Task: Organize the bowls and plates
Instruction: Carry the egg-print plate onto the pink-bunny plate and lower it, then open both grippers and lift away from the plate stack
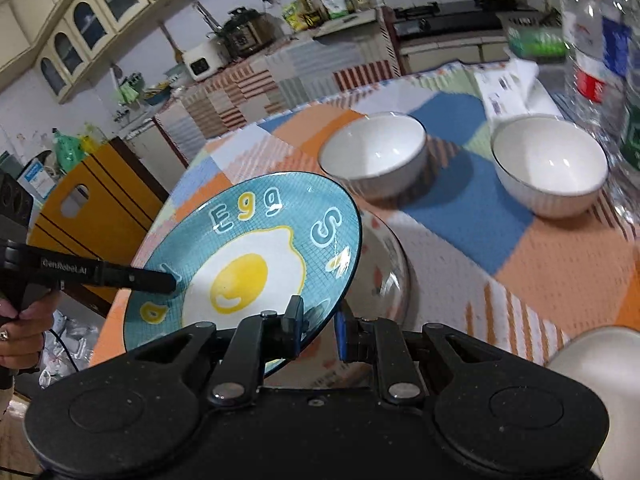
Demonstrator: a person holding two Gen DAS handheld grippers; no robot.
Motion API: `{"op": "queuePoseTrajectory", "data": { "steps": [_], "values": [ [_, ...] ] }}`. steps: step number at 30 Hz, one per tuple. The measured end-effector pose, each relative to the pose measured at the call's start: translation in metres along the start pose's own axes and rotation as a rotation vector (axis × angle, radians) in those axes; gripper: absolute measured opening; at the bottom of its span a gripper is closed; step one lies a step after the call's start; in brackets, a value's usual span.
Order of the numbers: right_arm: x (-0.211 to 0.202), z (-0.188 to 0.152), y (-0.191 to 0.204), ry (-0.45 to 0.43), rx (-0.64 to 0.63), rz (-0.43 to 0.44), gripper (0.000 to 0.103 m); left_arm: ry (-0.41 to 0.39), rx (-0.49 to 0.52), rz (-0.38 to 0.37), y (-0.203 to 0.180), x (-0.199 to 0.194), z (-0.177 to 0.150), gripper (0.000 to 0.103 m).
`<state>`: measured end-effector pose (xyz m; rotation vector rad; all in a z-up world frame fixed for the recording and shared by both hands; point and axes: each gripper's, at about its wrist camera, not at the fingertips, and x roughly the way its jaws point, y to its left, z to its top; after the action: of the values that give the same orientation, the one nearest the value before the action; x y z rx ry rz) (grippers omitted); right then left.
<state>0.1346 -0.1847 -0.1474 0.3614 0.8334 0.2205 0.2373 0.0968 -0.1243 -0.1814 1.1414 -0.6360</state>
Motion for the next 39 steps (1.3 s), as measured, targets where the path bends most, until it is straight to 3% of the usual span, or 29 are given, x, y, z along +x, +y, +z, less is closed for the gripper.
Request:
{"op": "queuePoseTrajectory", "data": {
  "steps": [10, 22, 29, 33, 39],
  "values": [
    [0.010, -0.005, -0.009, 0.050, 0.004, -0.022, 0.021, 0.023, -0.044, 0.024, 0.009, 0.021, -0.007, 0.019],
    [0.019, -0.004, 0.005, 0.084, -0.050, -0.104, 0.022, 0.052, 0.002, 0.094, 0.005, 0.035, -0.013, 0.020],
    [0.025, -0.001, 0.031, 0.123, -0.163, -0.246, 0.030, 0.052, -0.002, 0.133, -0.001, 0.036, -0.013, 0.021],
    [0.035, -0.011, 0.052, 0.116, -0.308, -0.392, 0.034, 0.043, 0.025, 0.188, -0.012, 0.039, -0.017, 0.020],
    [0.040, -0.023, 0.055, 0.072, -0.407, -0.461, 0.034, 0.049, 0.005, 0.246, -0.020, 0.043, -0.017, 0.022]
  ]
}}
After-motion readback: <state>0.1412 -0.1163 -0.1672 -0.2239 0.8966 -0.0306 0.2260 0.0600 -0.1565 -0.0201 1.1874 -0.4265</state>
